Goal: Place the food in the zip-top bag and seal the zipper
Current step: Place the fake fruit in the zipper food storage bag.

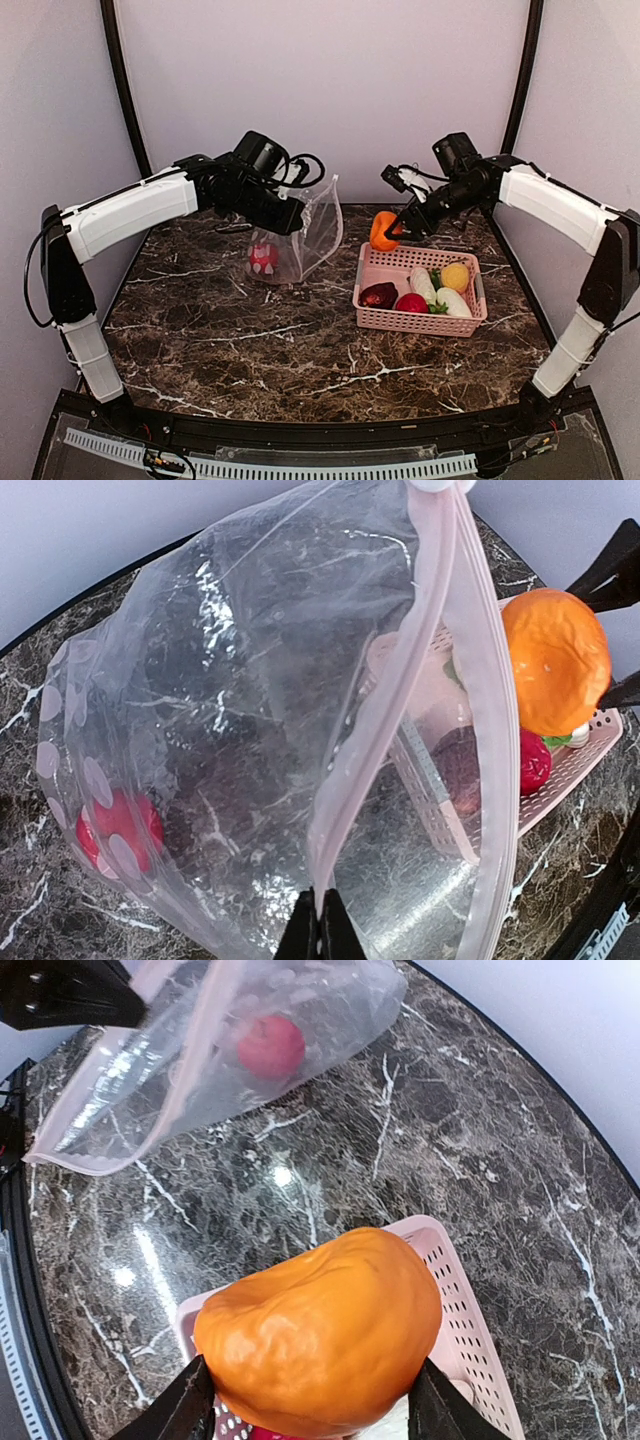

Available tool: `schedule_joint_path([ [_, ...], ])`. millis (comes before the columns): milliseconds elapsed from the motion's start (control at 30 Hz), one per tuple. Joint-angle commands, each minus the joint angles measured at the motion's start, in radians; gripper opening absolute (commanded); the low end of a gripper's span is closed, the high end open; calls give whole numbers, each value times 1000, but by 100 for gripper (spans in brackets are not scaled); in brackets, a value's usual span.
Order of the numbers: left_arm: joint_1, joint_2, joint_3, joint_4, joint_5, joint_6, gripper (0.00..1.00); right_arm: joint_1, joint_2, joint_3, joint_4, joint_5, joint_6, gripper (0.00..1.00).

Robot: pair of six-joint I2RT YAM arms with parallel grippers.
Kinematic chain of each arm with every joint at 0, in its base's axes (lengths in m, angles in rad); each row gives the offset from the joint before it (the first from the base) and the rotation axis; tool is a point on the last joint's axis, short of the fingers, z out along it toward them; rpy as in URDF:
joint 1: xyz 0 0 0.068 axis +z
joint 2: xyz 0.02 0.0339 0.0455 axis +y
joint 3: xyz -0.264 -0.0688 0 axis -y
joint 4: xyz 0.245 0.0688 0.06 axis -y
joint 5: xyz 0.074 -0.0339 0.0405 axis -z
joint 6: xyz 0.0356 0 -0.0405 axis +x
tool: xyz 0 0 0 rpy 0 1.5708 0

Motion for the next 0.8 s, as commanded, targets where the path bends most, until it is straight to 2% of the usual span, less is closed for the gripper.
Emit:
schedule_joint_path([
  [0, 5, -30, -12, 44, 66, -23, 1, 25, -87, 16, -45, -86, -4, 52],
  [233, 6, -12, 1, 52, 96, -46, 1, 67, -178, -6, 3, -236, 8, 53],
  [500, 5, -1, 44, 39, 137, -67, 1, 108, -66, 138, -3, -357, 54, 53],
  [767, 2, -10, 66, 7, 166, -79, 1, 155, 33, 211, 20, -352, 51, 53],
])
